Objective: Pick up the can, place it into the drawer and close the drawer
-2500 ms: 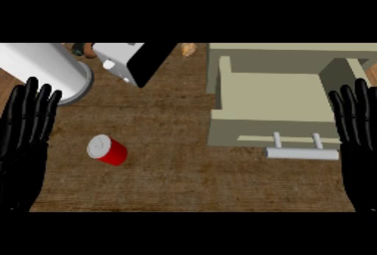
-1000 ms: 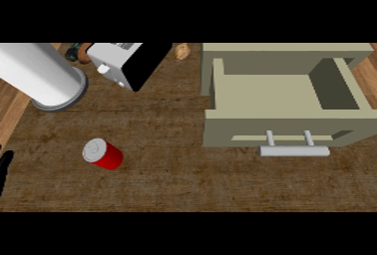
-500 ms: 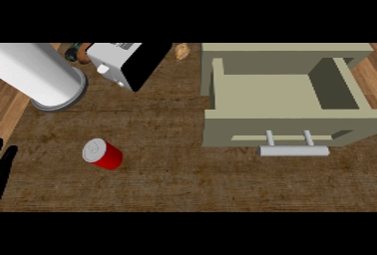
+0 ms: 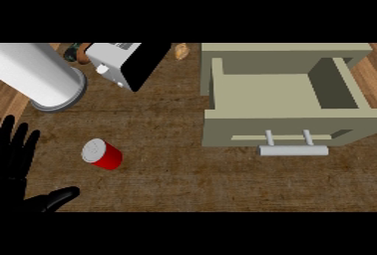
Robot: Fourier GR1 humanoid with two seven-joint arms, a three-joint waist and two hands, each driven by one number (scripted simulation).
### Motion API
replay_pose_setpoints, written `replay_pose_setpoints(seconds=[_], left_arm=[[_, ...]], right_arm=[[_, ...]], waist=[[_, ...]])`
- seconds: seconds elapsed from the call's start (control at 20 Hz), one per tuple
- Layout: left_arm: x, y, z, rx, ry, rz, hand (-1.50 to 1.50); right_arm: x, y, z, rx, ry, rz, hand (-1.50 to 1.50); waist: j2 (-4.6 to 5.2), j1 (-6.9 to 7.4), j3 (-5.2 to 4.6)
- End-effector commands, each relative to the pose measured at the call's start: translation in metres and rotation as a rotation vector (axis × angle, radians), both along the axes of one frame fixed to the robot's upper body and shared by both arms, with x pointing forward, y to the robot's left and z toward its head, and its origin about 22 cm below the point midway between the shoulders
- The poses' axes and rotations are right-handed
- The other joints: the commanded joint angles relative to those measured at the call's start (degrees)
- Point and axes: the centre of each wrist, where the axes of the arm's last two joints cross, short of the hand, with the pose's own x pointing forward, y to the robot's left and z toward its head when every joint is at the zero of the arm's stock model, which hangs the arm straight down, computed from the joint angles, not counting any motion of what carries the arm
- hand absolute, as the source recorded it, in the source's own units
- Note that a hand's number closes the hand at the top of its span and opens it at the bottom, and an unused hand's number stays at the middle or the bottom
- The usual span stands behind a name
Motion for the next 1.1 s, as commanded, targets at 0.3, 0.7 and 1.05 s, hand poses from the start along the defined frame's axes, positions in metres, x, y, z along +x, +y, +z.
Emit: replay_pose_setpoints(seconds=[0.3,0.7,1.05], left_arm=[[0.026,-0.010,-0.032,0.019,0.045,0.024,-1.50],[0.037,0.009,-0.088,0.015,0.092,0.053,-1.50],[0.050,0.014,-0.129,0.045,0.109,0.112,-1.50]], right_arm=[[-0.027,-0.012,-0.006,0.004,0.009,0.007,-1.50],[-0.017,-0.027,0.008,-0.001,-0.011,-0.003,-1.50],[-0.011,-0.021,0.018,-0.012,-0.002,0.009,-1.50]], waist=[[-0.03,-0.09,0.01],[0.01,0.13,-0.01],[0.07,0.12,-0.02]])
